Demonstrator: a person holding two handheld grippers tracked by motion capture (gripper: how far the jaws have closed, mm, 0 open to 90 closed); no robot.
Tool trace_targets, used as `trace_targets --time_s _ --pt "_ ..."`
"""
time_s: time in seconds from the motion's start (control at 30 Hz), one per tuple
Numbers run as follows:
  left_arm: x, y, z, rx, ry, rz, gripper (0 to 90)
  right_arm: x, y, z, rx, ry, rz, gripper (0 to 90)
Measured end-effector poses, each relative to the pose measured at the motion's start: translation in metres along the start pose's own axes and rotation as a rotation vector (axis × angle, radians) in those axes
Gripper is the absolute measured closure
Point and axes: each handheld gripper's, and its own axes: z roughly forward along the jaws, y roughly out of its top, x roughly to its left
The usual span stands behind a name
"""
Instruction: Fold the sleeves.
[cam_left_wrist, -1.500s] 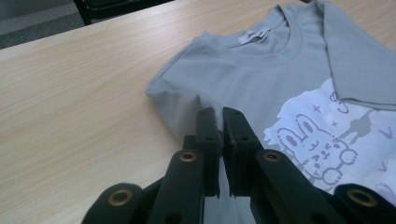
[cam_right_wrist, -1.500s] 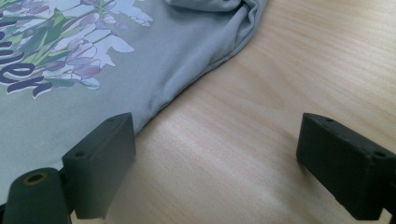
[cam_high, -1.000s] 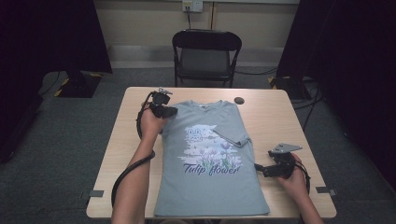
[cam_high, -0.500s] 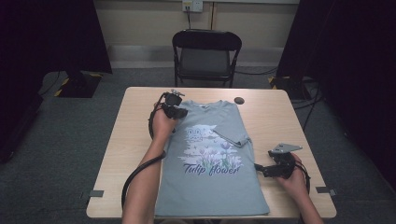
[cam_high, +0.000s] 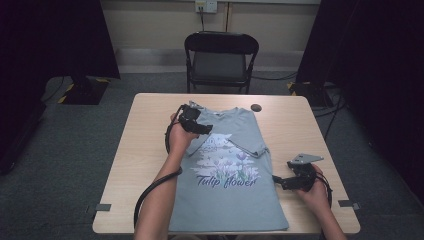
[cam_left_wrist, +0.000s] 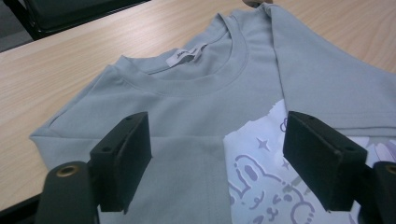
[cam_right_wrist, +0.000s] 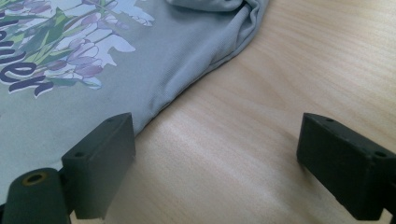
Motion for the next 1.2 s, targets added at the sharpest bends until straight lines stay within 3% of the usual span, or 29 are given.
trace_targets --time_s 0.37,1.2 --pt "0.006 -0.009 -0.015 -0.009 -0.013 -0.021 14.1 0.000 0.000 0.000 0.000 0.000 0.000 11.1" --pt "0.017 -0.030 -0.043 -0.022 -0.043 -0.048 15.0 0.000 0.000 0.000 0.000 0.000 0.000 11.1"
